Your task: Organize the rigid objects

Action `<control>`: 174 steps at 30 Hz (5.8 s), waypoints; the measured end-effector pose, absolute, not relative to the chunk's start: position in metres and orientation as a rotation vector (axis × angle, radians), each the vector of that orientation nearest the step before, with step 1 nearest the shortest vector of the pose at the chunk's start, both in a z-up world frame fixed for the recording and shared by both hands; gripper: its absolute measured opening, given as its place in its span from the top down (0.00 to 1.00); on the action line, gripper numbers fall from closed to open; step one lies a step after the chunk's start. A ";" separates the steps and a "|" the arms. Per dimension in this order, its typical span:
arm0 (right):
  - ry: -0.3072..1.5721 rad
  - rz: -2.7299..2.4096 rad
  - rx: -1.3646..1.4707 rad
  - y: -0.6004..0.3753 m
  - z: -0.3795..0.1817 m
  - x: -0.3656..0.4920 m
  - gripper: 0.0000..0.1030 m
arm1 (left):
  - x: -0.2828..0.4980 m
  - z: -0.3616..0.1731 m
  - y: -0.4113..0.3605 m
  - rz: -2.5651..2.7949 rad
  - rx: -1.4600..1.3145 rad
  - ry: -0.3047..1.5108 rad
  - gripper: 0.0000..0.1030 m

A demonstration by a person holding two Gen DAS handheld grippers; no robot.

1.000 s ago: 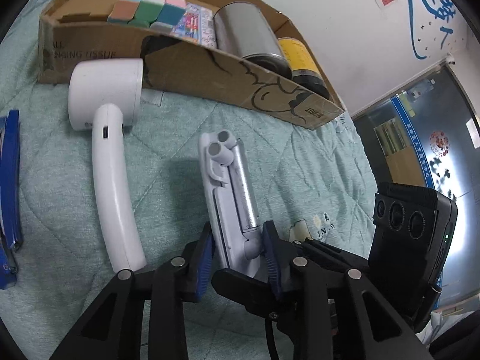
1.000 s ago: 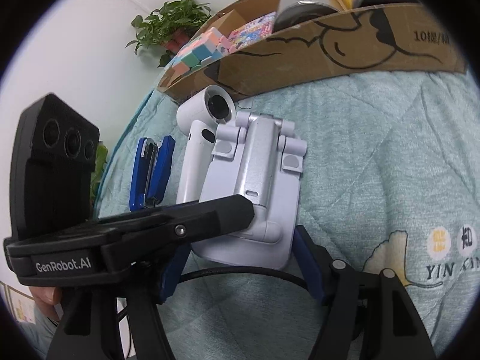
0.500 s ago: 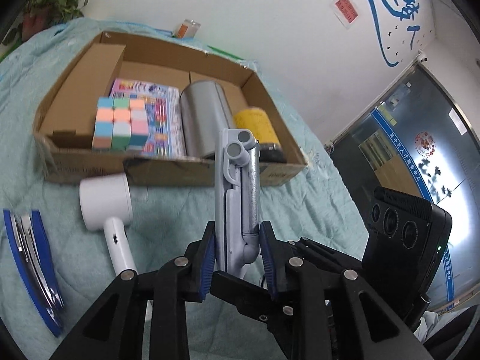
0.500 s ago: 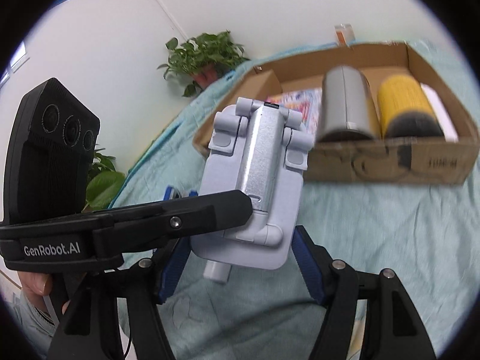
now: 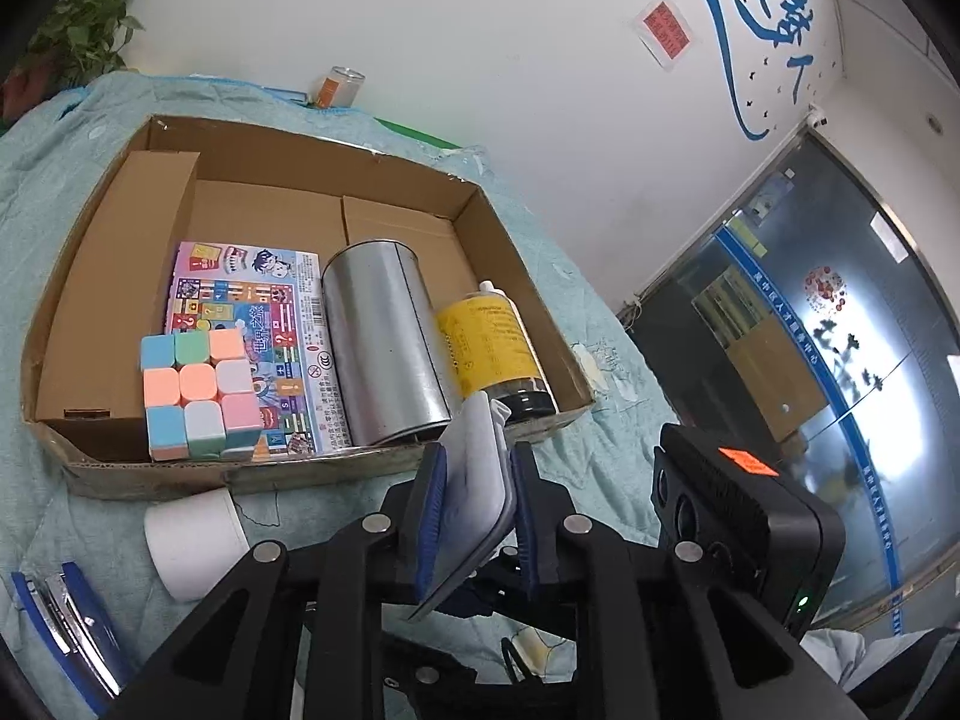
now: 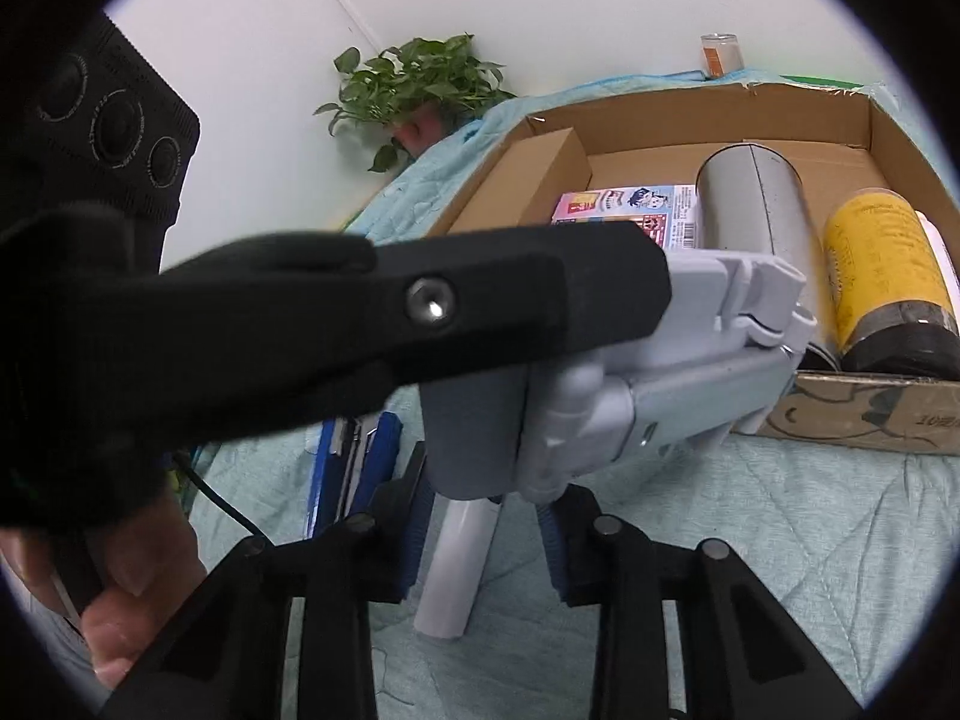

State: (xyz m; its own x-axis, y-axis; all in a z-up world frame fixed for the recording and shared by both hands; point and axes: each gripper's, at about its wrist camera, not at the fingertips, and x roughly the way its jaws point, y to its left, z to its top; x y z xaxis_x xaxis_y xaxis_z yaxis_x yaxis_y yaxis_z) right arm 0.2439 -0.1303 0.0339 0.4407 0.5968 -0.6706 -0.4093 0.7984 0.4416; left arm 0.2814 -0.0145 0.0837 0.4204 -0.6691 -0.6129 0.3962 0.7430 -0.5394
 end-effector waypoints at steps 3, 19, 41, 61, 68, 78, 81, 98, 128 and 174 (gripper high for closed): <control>0.930 0.621 0.238 -0.136 0.025 0.245 0.69 | 0.286 0.073 -0.009 -0.676 -0.358 0.935 0.83; 1.130 0.568 0.413 -0.179 -0.045 0.214 0.60 | 0.252 -0.011 0.032 -0.565 -0.519 1.164 0.88; 1.094 0.489 0.130 -0.196 -0.035 0.239 0.45 | 0.238 -0.037 0.013 -0.423 -0.605 1.197 0.13; 0.948 0.438 -0.049 -0.148 -0.051 0.213 0.37 | 0.253 -0.043 -0.023 -0.387 -0.505 1.197 0.23; 1.074 0.552 0.309 -0.172 -0.051 0.217 0.37 | 0.255 -0.043 -0.022 -0.386 -0.454 1.193 0.61; 0.954 0.556 0.286 -0.165 -0.011 0.219 0.37 | 0.261 0.003 -0.005 -0.458 -0.512 1.053 0.67; 0.877 0.545 0.263 -0.159 0.013 0.233 0.37 | 0.275 0.032 -0.006 -0.476 -0.465 0.993 0.68; 0.903 0.413 0.311 -0.150 0.025 0.325 0.34 | 0.390 0.057 0.002 -0.465 -0.298 1.021 0.67; 0.887 0.373 0.064 -0.156 0.015 0.217 0.23 | 0.228 -0.036 0.063 -0.290 -0.375 1.166 0.55; 0.968 0.595 -0.096 -0.084 -0.015 0.166 0.70 | 0.215 -0.007 0.047 -0.405 -0.452 1.106 0.73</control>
State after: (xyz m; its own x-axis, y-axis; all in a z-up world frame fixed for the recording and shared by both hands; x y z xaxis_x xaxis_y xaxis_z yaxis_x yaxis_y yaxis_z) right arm 0.1661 -0.0837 -0.0152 0.4211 0.4330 -0.7970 -0.5160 0.8370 0.1820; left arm 0.2145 0.0466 -0.0075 0.3933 -0.5246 -0.7550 0.0873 0.8388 -0.5374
